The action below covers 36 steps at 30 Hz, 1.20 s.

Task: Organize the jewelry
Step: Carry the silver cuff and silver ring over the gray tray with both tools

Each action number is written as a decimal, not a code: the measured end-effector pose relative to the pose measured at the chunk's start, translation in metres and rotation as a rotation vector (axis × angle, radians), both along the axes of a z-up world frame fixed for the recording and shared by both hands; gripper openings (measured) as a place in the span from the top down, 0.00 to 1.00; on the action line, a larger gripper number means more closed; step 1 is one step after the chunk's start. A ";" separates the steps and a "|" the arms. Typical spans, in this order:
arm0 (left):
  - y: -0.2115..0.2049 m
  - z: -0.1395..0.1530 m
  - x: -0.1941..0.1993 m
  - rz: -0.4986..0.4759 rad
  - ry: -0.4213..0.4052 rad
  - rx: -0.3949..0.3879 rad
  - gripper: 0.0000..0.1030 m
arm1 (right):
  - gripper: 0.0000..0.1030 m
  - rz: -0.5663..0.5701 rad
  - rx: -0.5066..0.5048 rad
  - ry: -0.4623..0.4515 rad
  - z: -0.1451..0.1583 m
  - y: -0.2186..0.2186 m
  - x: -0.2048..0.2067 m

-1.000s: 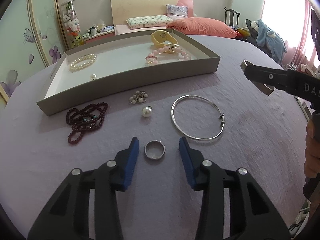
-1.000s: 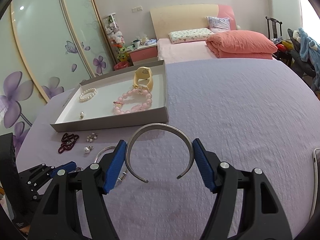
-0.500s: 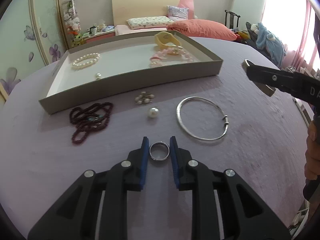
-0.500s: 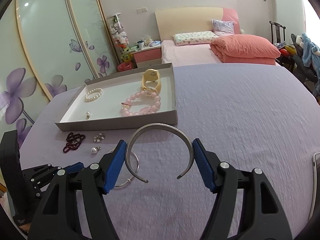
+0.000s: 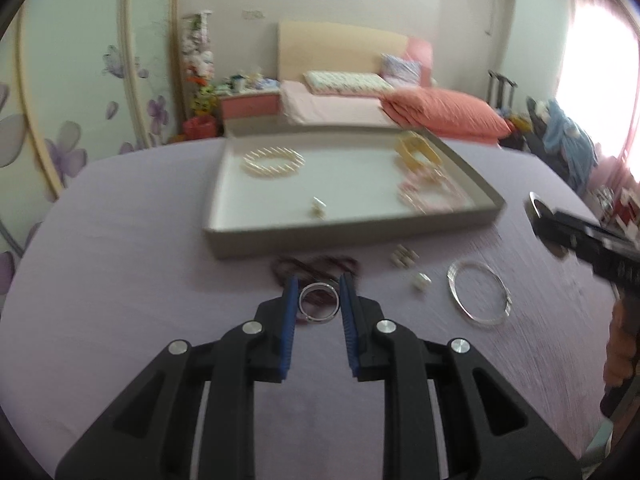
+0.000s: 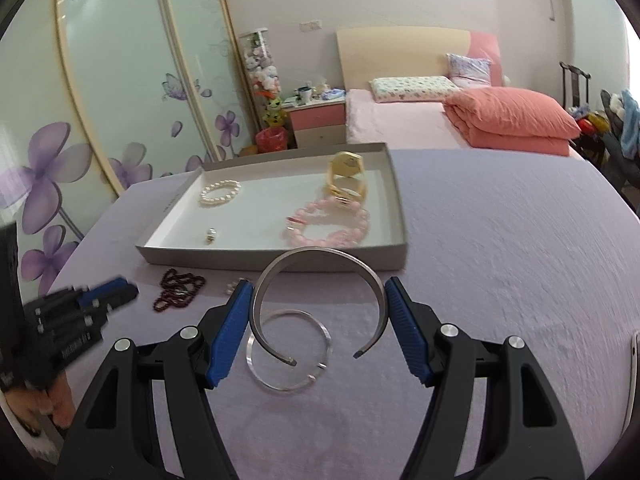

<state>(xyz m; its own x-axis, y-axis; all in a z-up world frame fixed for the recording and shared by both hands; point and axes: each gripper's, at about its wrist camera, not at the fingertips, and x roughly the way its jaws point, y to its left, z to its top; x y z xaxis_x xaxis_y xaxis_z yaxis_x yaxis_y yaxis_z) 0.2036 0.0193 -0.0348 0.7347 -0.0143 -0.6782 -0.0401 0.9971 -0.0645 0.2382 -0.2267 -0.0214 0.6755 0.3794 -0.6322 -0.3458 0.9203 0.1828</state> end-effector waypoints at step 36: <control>0.047 0.053 0.114 0.043 -0.178 -0.035 0.79 | 0.34 0.036 -0.180 0.054 -0.023 0.099 0.139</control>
<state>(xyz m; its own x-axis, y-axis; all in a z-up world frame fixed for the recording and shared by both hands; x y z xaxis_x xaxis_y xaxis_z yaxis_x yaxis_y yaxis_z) 0.3177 0.0666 0.0181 0.8434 -0.0018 -0.5373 -0.0674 0.9917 -0.1092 0.3769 -0.1278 -0.0448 0.6268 0.2801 -0.7271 -0.3728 0.9272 0.0358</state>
